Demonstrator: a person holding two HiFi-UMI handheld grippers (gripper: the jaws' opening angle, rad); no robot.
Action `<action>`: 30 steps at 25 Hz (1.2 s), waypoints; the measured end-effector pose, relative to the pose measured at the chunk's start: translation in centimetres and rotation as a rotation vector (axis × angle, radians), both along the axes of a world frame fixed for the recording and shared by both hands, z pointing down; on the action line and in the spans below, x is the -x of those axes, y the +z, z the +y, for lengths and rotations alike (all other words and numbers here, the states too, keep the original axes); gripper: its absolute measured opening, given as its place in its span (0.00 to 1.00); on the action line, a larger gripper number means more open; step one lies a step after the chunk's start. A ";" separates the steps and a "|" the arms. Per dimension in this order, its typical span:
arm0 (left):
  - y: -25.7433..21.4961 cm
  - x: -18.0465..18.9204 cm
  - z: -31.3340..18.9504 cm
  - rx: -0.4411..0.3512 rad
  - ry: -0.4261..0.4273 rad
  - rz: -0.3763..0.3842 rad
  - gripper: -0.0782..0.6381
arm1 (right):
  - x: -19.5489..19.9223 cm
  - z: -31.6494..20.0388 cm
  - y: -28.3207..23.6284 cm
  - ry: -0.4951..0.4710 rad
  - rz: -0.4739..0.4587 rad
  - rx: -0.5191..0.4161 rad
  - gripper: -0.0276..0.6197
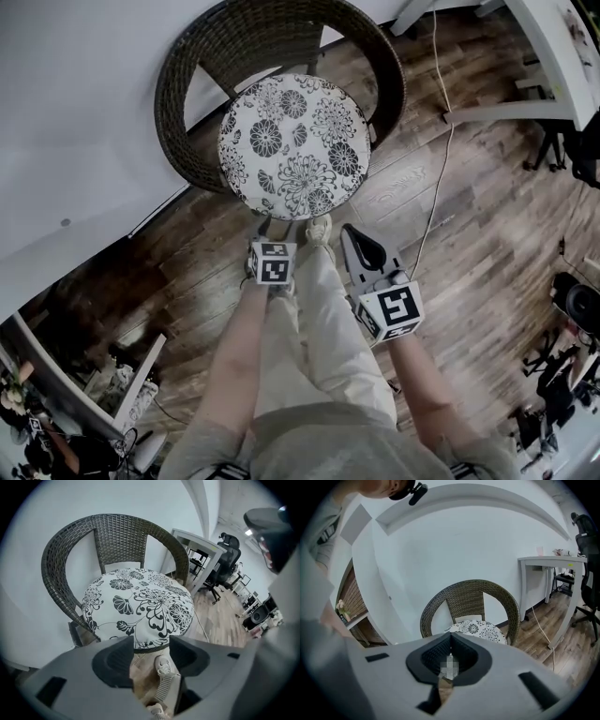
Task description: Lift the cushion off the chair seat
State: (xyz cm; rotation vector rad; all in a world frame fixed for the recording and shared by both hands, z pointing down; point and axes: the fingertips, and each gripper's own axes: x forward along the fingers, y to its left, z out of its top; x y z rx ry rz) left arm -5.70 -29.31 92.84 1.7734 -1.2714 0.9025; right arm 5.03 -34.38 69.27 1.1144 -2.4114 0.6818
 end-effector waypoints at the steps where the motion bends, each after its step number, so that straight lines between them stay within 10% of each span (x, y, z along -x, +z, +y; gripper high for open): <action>1: 0.4 -0.1 0.0 0.005 -0.001 0.001 0.43 | -0.1 0.0 0.3 0.001 0.000 0.006 0.05; 30: 2.8 0.4 -1.3 0.077 0.084 -0.098 0.15 | 0.0 0.3 1.0 0.007 -0.010 0.040 0.05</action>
